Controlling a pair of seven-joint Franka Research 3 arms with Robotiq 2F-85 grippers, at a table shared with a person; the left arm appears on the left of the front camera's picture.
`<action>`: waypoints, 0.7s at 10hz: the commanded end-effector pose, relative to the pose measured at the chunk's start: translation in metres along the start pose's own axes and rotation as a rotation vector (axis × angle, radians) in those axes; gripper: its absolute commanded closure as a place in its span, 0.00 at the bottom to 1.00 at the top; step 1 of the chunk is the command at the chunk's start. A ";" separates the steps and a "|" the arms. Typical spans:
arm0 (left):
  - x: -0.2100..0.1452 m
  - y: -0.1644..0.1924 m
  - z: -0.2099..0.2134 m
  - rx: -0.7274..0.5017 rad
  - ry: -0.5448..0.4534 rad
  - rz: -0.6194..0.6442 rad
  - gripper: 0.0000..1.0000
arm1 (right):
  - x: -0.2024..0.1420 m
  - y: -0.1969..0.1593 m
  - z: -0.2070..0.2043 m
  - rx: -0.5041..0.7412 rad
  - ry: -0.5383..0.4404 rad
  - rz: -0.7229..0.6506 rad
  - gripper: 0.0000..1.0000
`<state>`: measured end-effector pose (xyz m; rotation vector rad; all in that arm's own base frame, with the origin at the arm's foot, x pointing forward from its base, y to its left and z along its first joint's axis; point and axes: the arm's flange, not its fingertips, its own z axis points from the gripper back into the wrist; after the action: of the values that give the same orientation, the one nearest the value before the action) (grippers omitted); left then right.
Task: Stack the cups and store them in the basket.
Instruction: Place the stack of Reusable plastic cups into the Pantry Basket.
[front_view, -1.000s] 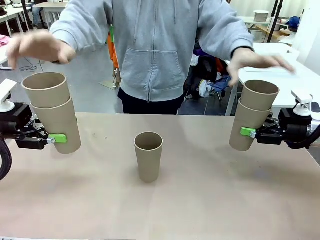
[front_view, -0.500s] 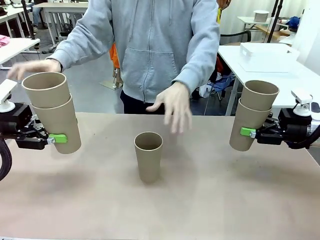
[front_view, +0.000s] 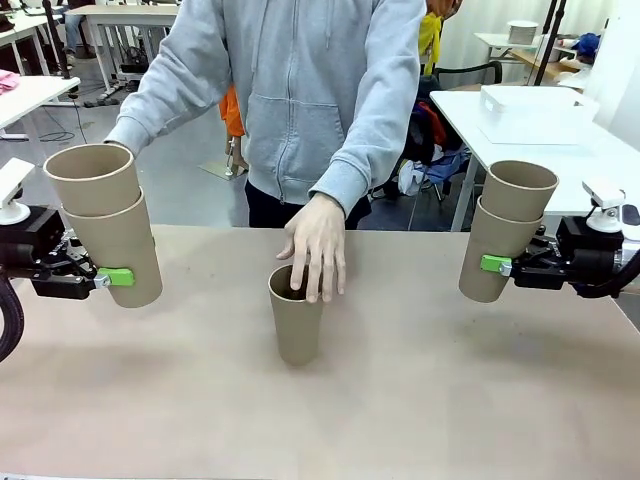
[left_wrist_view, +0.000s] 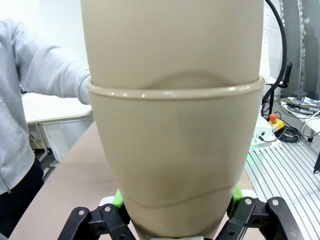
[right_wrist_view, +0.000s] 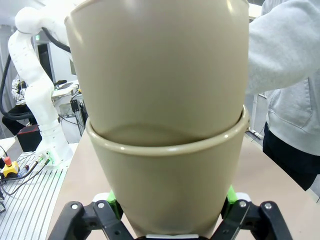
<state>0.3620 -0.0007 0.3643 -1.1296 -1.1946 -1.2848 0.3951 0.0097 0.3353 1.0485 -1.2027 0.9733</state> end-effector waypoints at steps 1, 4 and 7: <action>0.003 -0.001 0.001 -0.002 -0.006 -0.002 0.17 | 0.002 0.000 -0.001 -0.004 0.001 0.000 0.15; 0.003 -0.001 0.001 -0.002 -0.006 -0.002 0.17 | 0.002 0.000 -0.001 -0.004 0.001 0.000 0.15; 0.003 -0.001 0.001 -0.002 -0.006 -0.002 0.17 | 0.002 0.000 -0.001 -0.004 0.001 0.000 0.15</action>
<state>0.3620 -0.0007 0.3643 -1.1296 -1.1946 -1.2847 0.3951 0.0097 0.3353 1.0483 -1.2026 0.9733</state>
